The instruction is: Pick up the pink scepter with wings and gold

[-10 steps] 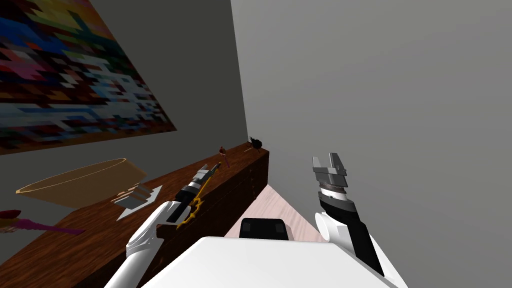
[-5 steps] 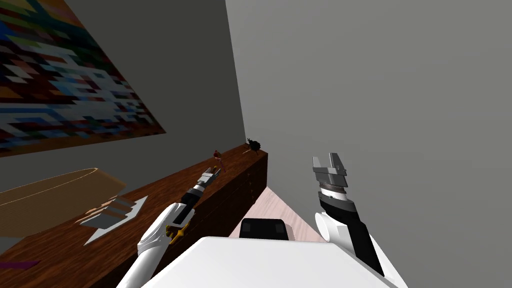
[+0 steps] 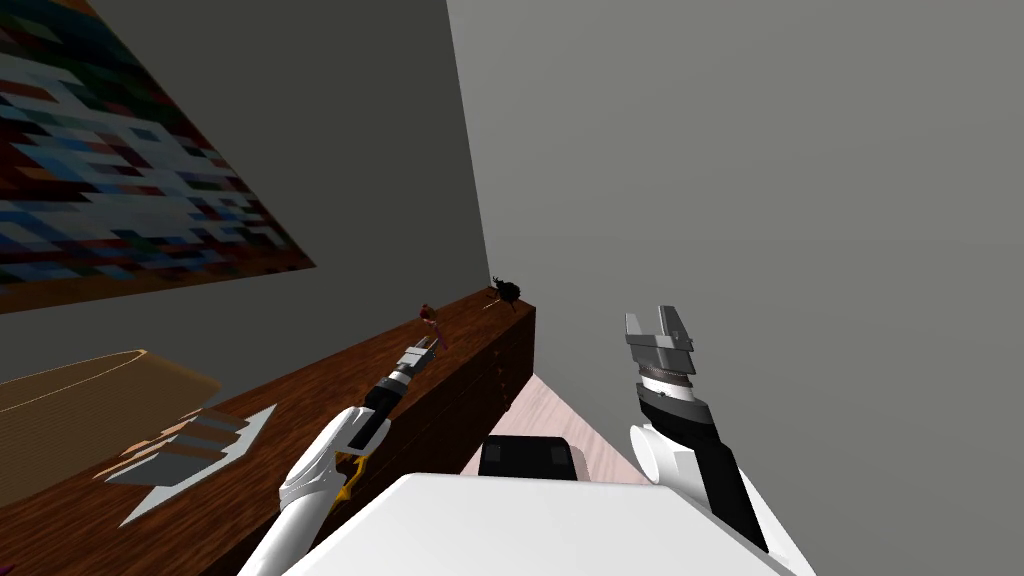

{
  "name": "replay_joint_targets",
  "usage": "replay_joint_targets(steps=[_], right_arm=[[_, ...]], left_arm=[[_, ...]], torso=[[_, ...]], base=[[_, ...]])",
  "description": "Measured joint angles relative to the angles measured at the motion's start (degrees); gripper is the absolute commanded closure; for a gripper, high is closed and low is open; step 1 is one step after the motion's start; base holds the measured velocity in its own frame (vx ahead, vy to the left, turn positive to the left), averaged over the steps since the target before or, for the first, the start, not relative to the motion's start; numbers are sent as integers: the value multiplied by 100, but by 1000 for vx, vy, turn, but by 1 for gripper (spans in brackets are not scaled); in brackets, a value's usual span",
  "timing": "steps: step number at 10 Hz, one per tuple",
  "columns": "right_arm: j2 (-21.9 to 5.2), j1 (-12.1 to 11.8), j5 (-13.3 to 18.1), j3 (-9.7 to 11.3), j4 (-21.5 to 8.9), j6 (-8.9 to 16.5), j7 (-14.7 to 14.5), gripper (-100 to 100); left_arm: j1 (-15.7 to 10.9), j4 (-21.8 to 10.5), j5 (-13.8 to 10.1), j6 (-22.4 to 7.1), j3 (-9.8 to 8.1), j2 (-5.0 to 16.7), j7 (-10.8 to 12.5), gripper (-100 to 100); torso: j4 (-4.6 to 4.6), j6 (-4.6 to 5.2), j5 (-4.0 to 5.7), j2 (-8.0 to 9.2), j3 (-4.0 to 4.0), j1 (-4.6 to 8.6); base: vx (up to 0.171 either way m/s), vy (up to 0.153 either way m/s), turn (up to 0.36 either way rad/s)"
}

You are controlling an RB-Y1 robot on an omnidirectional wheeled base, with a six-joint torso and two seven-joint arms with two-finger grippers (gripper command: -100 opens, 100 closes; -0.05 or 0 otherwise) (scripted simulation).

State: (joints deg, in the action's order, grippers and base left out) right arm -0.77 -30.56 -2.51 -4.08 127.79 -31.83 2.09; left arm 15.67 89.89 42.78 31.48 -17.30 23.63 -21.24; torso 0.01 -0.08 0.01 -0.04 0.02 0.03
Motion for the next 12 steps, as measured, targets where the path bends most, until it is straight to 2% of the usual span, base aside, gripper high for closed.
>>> replay_joint_targets(steps=[3, 5, 9, 12], right_arm=[[0, 0, 0, 0, 0, 0, 0, 0], [0, 0, 0, 0, 0, 0, 0, 0], [1, 4, 0, 2, 0, 1, 0, 0], [1, 3, 0, 1, 0, 1, 0, 0]], left_arm=[[0, 0, 0, 0, 0, 0, 0, 100], [0, 0, 0, 0, 0, 0, 0, -100], [243, 221, 145, -409, -51, 310, 249, -100], [435, 367, 259, -719, -112, 545, 427, -100]], torso=[[-1, 0, 0, 3, -2, 0], [-1, 0, 0, 3, -2, 0], [-20, 1, 8, 90, -52, 36], [-17, 0, 6, 75, -44, 23]], base=[[0, 0, 0], [-46, -14, -59], [-209, -82, -135], [-168, -63, -114]])
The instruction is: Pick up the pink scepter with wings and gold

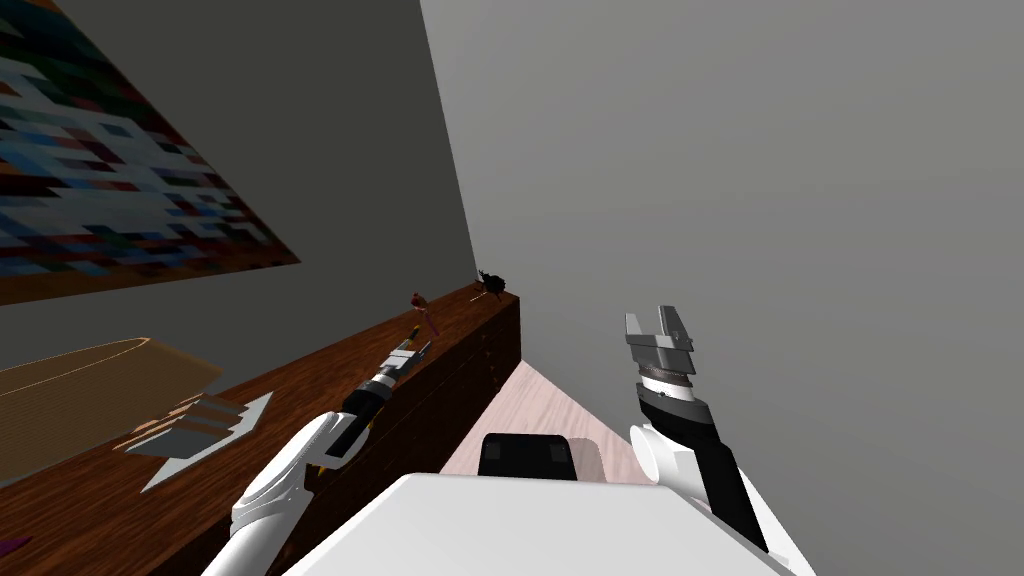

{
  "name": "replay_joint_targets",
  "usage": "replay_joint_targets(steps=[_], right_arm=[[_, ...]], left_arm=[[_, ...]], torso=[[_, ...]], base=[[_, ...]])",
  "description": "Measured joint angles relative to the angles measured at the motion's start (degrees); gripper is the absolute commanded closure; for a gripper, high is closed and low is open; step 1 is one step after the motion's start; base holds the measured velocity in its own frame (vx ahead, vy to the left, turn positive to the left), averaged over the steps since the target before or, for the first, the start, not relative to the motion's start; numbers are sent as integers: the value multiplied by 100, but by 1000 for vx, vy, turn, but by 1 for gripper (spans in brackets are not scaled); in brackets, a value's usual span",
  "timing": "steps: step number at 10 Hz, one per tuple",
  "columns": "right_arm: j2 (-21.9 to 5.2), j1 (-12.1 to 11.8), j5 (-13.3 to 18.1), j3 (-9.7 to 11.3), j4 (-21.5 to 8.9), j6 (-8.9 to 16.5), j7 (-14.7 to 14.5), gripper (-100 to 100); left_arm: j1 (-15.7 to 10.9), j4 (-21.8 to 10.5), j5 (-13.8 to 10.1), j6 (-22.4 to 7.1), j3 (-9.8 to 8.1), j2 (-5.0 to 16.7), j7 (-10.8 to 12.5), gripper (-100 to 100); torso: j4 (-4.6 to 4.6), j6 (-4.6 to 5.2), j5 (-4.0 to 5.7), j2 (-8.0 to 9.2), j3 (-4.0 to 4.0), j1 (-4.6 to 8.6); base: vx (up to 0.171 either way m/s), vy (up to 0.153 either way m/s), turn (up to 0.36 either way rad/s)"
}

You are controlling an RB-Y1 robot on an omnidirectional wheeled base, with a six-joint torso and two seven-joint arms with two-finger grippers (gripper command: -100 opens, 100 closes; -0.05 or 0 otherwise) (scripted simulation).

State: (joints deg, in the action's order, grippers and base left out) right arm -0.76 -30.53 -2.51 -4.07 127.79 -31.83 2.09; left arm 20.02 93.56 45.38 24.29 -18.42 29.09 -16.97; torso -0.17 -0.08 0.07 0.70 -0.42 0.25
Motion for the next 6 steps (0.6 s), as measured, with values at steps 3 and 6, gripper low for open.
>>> replay_joint_targets(steps=[3, 6], right_arm=[[-1, -1, 0, -1, 0, 0, 0, 0], [-2, -5, 0, -3, 0, -1, 0, 0]], left_arm=[[153, 215, 83, -277, -39, 267, 206, -100], [40, 207, -15, -179, -2, 332, 300, -100]], torso=[[6, 0, -5, -32, 18, -26], [30, -1, -15, -134, 77, -63]], base=[[-50, 6, -65], [183, 80, 105]])
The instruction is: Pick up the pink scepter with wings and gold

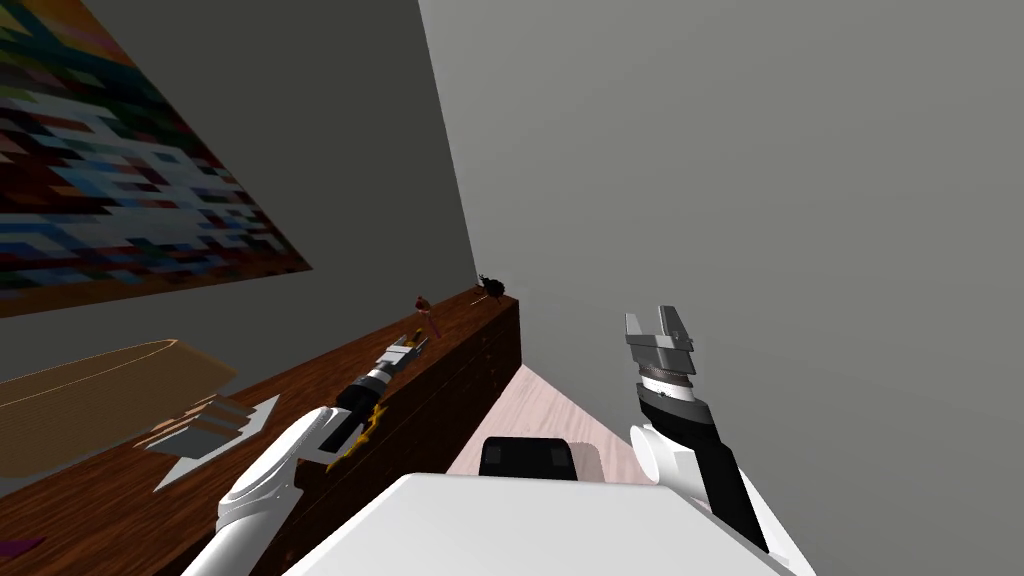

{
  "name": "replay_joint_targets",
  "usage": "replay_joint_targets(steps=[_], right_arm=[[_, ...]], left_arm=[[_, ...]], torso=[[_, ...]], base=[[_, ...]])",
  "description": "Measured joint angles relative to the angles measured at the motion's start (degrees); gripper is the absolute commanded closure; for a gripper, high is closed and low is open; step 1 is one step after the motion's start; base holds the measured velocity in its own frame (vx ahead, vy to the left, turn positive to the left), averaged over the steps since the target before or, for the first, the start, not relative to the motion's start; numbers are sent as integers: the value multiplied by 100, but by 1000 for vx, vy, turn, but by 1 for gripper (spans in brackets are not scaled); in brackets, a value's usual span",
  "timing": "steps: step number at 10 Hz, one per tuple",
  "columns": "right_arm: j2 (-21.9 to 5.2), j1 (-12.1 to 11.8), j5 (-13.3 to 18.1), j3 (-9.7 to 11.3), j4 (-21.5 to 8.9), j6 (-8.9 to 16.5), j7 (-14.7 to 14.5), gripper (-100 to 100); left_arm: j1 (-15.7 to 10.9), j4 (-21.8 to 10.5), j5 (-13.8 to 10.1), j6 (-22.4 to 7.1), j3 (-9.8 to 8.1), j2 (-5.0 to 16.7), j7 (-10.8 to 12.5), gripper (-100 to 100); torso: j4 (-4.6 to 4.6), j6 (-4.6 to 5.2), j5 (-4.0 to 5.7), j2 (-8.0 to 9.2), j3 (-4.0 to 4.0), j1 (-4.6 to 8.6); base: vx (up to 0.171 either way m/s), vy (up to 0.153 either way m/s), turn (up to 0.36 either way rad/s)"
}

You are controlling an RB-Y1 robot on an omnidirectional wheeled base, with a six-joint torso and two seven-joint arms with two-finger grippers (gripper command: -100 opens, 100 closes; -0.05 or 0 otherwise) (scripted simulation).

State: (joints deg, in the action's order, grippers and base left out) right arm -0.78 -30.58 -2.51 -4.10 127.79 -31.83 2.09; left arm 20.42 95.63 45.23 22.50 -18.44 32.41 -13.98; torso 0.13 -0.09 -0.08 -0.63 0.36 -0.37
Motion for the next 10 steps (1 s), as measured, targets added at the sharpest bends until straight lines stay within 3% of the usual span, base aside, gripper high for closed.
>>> replay_joint_targets(steps=[6, 7, 8, 10], right_arm=[[0, 0, 0, 0, 0, 0, 0, 0], [1, 2, 0, 1, 0, 0, 0, 0], [1, 2, 0, 1, 0, 0, 0, 0], [1, 3, 0, 1, 0, 0, 0, 0]], left_arm=[[-285, -149, -215, 584, 63, -180, -106, -100], [-290, -152, -219, 604, 63, -182, -110, 0], [-290, -151, -218, 602, 63, -182, -110, -100], [-600, -463, -370, 601, 311, -195, -270, -100]], torso=[[2, 1, 3, -7, 5, 13], [-3, 2, 3, 24, -11, 17], [-9, 1, 4, 48, -26, 22], [-16, 2, 4, 78, -44, 25]], base=[[168, 36, 108], [15, 3, -4], [-32, 10, 167], [-41, -2, 36]])
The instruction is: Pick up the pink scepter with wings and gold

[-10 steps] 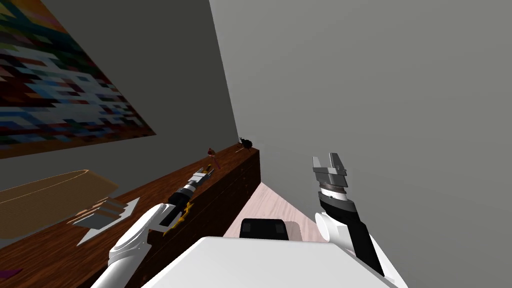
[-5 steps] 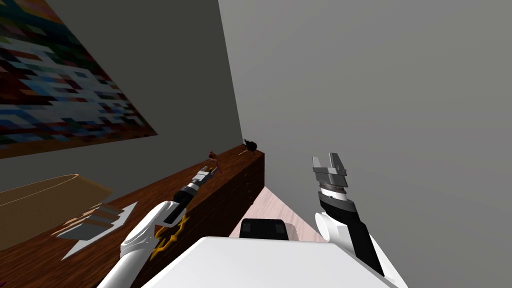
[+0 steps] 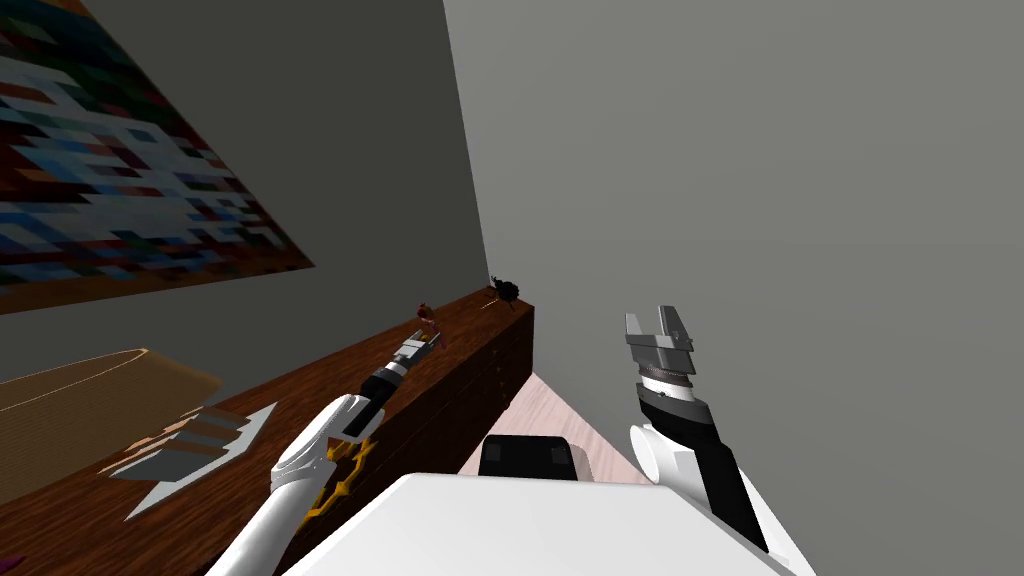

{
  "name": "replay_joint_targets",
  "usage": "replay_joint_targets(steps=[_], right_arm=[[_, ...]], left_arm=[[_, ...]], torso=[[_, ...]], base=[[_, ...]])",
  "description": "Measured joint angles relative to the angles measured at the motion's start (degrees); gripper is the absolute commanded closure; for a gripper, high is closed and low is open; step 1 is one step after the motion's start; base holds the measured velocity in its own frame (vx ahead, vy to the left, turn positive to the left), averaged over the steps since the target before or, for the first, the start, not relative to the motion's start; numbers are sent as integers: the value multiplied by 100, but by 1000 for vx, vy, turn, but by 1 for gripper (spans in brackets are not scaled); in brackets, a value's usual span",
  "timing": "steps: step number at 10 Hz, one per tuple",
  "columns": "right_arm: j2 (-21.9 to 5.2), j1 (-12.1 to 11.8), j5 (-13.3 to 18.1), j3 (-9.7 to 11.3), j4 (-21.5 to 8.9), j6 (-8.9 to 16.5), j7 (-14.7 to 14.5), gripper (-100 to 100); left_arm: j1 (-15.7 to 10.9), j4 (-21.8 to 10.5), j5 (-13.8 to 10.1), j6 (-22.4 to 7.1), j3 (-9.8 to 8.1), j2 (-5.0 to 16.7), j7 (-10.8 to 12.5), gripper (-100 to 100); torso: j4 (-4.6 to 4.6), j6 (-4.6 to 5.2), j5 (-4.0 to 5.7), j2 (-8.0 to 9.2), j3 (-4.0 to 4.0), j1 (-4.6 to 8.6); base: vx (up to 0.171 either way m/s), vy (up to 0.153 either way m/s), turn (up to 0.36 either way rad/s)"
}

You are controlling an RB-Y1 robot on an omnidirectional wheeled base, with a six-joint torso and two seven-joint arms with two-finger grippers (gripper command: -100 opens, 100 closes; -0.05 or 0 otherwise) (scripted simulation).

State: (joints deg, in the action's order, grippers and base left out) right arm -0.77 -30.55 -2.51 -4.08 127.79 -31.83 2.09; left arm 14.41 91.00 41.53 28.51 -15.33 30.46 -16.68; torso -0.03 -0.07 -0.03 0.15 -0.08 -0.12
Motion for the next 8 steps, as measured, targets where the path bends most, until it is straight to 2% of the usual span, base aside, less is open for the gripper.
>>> replay_joint_targets(steps=[1, 3, 4, 5, 7, 8], right_arm=[[0, 0, 0, 0, 0, 0, 0, 0], [0, 0, 0, 0, 0, 0, 0, 0], [0, 0, 0, 0, 0, 0, 0, 0], [0, -1, 0, 0, 0, 0, 0, 0], [0, 0, 0, 0, 0, 0, 0, 0], [0, -1, 0, 0, 0, 0, 0, 0]], left_arm=[[-111, -77, -15, -16, 41, 13, -16, -100], [-451, -387, -173, -45, 305, 30, -152, -100], [-579, -521, -198, -21, 321, 18, -191, -100], [-725, -653, -293, -28, 479, 8, -284, -100], [-1066, -971, -370, -24, 622, 9, -386, -100], [-1242, -1136, -471, -35, 778, 26, -461, -100]], torso=[[0, 0, 1, -1, 0, 0], [-1, 0, 0, 4, -3, -3], [0, 0, 0, -2, 1, -1], [0, -3, 0, 1, 0, -1], [0, 1, 1, -4, 1, 0], [0, -4, 0, 1, 0, -2]], base=[[-49, 14, 153], [-35, 5, 33], [-38, 5, 146], [-41, 4, 88], [-31, 6, 77], [-49, 9, 90]])
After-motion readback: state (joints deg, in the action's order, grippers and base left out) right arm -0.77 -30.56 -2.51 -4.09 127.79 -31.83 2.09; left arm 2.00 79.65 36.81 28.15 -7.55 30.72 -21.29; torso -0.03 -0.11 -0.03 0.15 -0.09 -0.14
